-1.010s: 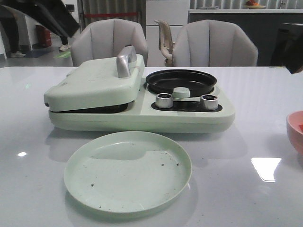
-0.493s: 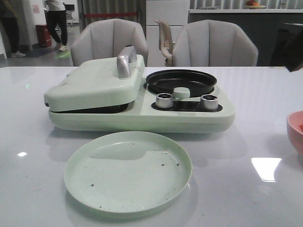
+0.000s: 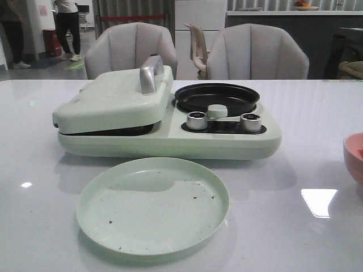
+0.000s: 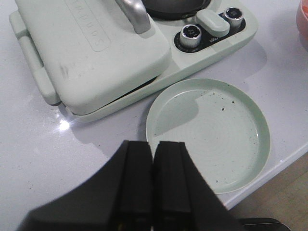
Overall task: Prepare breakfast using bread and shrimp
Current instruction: 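Move the right gripper to the pink bowl and grasp its rim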
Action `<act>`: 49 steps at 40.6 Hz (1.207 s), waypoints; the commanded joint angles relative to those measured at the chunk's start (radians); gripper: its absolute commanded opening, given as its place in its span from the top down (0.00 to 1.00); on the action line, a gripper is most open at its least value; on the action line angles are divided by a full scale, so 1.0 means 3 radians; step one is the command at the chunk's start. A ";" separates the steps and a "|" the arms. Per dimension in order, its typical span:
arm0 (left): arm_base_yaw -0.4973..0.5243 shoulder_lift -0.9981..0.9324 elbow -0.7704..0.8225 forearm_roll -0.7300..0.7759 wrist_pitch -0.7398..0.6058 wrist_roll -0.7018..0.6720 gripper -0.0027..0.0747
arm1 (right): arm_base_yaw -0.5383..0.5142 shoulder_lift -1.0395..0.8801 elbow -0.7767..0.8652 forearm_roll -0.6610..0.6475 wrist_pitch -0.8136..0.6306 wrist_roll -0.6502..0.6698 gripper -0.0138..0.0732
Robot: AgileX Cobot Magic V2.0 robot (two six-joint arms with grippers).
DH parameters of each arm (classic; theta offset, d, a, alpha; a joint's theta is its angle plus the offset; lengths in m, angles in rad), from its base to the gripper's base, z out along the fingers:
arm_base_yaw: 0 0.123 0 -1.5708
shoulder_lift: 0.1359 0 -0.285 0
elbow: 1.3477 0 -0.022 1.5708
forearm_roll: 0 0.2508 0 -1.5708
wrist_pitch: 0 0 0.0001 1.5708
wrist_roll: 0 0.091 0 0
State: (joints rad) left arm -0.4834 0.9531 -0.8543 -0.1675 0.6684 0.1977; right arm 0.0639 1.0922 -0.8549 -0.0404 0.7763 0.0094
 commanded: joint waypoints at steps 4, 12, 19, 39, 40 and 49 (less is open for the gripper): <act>-0.0028 -0.0050 -0.0089 -0.0042 -0.0254 -0.0026 0.84 | -0.0545 0.0247 -0.0139 -0.0140 -0.0380 -0.0001 0.32; -0.0028 -0.0050 -0.0089 -0.0042 -0.0254 -0.0026 0.84 | -0.0848 0.0660 -0.0146 -0.0146 -0.0726 -0.0001 0.32; -0.0028 -0.0050 -0.0089 -0.0042 -0.0254 -0.0026 0.84 | -0.0902 0.1044 -0.0219 -0.0278 -0.0930 -0.0004 0.32; -0.0028 -0.0050 -0.0089 -0.0042 -0.0254 -0.0026 0.84 | -0.0902 0.2037 -0.0731 -0.0433 -0.0724 -0.0004 0.32; -0.0028 -0.0050 -0.0089 -0.0042 -0.0254 -0.0026 0.84 | -0.0902 0.2062 -0.0747 -0.0433 -0.0690 -0.0004 0.33; -0.0028 -0.0050 -0.0089 -0.0042 -0.0262 -0.0026 0.84 | -0.0902 0.2119 -0.0829 -0.0433 -0.0548 -0.0004 0.62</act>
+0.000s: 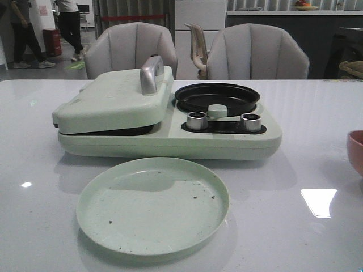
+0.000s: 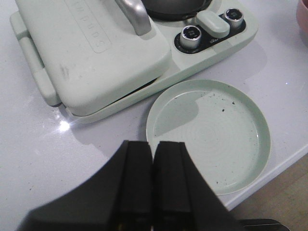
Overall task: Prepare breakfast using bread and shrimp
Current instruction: 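Move the right gripper to the pink bowl and grasp its rim, then lift the pink bowl with the right gripper and tip shrimp into the black pan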
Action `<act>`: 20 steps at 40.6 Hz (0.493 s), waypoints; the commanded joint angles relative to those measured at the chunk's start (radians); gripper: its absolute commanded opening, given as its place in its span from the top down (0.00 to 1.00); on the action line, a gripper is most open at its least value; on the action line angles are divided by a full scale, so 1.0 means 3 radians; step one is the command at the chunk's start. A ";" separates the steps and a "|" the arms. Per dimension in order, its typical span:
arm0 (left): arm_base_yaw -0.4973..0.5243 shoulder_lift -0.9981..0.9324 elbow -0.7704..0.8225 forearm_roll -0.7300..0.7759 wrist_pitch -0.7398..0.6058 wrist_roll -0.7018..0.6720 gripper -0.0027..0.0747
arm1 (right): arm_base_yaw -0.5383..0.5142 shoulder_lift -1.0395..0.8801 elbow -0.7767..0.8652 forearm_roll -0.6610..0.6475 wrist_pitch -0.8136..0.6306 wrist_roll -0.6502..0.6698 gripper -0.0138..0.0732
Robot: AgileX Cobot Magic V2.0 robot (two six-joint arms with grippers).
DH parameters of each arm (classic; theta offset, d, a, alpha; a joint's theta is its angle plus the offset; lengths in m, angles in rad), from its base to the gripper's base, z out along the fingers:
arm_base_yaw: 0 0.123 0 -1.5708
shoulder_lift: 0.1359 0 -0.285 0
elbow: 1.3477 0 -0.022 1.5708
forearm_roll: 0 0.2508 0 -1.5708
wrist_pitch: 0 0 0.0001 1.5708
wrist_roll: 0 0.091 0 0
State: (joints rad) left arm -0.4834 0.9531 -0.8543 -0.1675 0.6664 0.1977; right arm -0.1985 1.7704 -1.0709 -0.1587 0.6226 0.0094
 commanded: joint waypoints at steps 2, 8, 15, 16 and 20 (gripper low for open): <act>-0.0028 -0.0050 -0.0089 -0.0042 -0.0263 -0.0026 0.84 | -0.0027 -0.0142 -0.0112 -0.0038 -0.0036 -0.0004 0.70; -0.0028 -0.0050 -0.0089 -0.0029 -0.0270 -0.0026 0.84 | -0.0027 -0.0142 -0.0128 -0.0035 0.0000 -0.0004 0.79; -0.0028 -0.0050 -0.0089 -0.0029 -0.0270 -0.0026 0.84 | -0.0009 -0.0154 -0.0383 -0.0035 0.0349 -0.0004 0.79; -0.0028 -0.0050 -0.0089 -0.0023 -0.0270 -0.0026 0.84 | -0.0003 -0.0162 -0.0437 -0.0038 0.0408 -0.0004 0.79; -0.0028 -0.0050 -0.0089 -0.0020 -0.0270 -0.0026 0.84 | 0.0066 -0.0199 -0.0725 -0.0038 0.0634 -0.0004 0.79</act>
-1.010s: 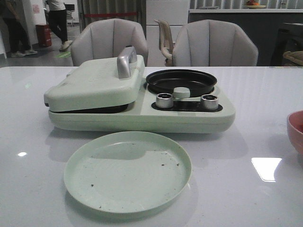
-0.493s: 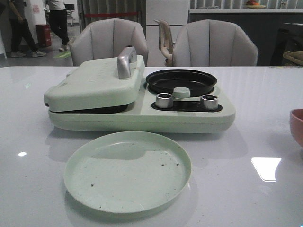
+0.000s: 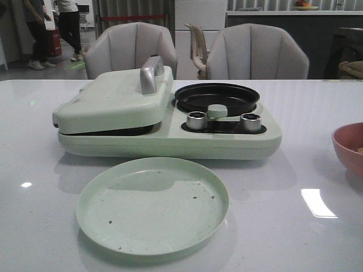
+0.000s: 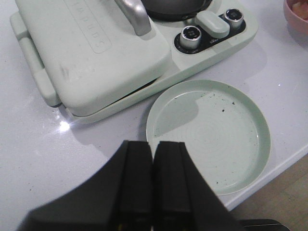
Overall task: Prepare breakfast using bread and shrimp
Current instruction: 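Lift the pink bowl with the right gripper and tip shrimp into the black pan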
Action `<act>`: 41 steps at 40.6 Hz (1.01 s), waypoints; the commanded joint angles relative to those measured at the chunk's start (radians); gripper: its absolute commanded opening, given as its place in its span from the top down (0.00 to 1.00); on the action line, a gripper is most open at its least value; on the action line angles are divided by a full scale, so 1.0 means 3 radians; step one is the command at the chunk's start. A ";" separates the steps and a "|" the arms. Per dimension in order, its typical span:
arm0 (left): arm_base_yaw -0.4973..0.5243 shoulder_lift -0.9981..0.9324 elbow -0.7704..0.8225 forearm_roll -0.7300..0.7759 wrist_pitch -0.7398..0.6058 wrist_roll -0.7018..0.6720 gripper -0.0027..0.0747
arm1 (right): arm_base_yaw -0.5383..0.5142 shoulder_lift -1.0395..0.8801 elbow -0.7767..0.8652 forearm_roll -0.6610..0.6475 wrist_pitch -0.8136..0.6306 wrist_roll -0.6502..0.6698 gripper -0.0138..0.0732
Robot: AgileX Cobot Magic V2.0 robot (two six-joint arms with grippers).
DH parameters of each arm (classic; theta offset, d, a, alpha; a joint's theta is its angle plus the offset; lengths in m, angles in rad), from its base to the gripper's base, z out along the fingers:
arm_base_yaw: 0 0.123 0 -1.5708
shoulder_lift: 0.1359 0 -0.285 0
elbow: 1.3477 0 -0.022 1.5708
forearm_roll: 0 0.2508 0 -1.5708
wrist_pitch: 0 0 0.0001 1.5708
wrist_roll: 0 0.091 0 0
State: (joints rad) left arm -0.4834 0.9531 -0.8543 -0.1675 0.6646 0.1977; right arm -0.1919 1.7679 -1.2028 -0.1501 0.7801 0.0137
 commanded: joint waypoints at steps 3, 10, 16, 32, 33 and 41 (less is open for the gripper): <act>-0.0028 -0.0050 -0.0089 -0.0020 -0.0263 -0.0026 0.84 | 0.0115 -0.0207 -0.0527 -0.0071 0.0236 -0.0064 0.79; -0.0028 -0.0050 -0.0089 -0.0020 -0.0256 -0.0026 0.84 | 0.0385 -0.0201 -0.1145 -0.0123 0.0396 -0.0182 0.79; -0.0028 -0.0050 -0.0089 -0.0020 -0.0256 -0.0026 0.84 | 0.0727 -0.0168 -0.1595 -0.0485 0.0392 -0.0182 0.79; -0.0028 -0.0050 -0.0089 -0.0020 -0.0244 -0.0026 0.84 | 0.2257 0.0463 -0.2534 -0.3729 0.0494 0.0655 0.79; -0.0028 -0.0050 -0.0089 -0.0020 -0.0244 -0.0026 0.84 | 0.2309 0.0487 -0.2534 -0.3876 0.0502 0.0703 0.79; -0.0028 -0.0050 -0.0089 -0.0020 -0.0244 -0.0026 0.84 | 0.2535 0.0713 -0.2534 -0.5023 0.0649 0.1169 0.79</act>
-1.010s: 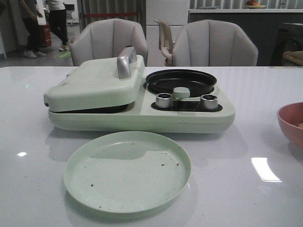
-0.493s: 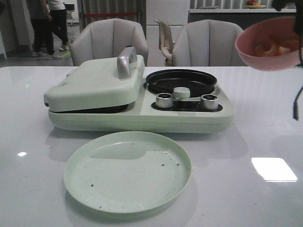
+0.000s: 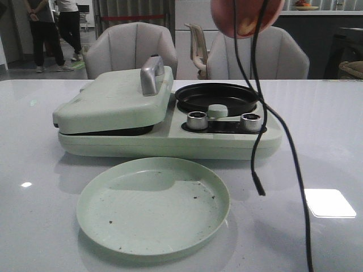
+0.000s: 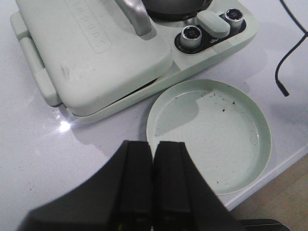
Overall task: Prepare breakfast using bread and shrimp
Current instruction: 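Lift the pink bowl with the right gripper and tip shrimp into the black pan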
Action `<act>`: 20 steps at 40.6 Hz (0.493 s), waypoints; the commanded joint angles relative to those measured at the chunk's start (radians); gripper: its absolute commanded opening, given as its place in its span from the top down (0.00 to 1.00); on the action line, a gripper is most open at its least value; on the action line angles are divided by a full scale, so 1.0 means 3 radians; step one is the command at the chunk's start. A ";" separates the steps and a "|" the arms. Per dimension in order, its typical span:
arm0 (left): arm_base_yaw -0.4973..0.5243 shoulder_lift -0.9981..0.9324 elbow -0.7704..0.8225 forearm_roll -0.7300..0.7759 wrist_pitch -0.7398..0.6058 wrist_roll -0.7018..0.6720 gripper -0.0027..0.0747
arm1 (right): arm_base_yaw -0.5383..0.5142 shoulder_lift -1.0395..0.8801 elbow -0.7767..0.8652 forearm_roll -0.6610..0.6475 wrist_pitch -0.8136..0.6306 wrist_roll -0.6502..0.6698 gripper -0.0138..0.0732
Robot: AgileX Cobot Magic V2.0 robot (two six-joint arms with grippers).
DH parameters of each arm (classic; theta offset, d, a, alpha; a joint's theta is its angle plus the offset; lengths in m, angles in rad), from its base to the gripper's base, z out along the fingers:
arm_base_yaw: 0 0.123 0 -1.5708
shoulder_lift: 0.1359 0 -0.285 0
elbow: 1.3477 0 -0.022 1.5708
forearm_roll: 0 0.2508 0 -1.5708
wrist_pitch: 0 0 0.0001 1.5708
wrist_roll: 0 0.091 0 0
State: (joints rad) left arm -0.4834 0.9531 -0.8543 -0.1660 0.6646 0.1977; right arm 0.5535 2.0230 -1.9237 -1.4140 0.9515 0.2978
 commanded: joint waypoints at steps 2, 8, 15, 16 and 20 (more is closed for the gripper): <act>-0.0028 -0.0050 -0.0089 -0.0025 -0.0244 -0.0026 0.84 | 0.0080 -0.0088 -0.0131 -0.1075 0.0135 0.0318 0.79; -0.0028 -0.0050 -0.0089 -0.0025 -0.0237 -0.0026 0.84 | 0.0104 -0.0043 -0.0138 -0.1285 0.0164 0.0392 0.79; -0.0028 -0.0050 -0.0089 -0.0025 -0.0237 -0.0026 0.84 | 0.0104 -0.0047 -0.0268 -0.1285 0.0161 0.0369 0.79; -0.0028 -0.0050 -0.0089 -0.0025 -0.0237 -0.0026 0.84 | 0.0104 -0.0047 -0.0304 -0.1285 0.0159 0.0367 0.79; -0.0028 -0.0050 -0.0089 -0.0025 -0.0237 -0.0026 0.84 | 0.0104 -0.0047 -0.0437 -0.1285 0.0154 0.0367 0.79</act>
State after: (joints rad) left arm -0.4834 0.9531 -0.8543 -0.1660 0.6646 0.1977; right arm 0.5860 2.0767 -1.9890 -1.6955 0.9753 0.4050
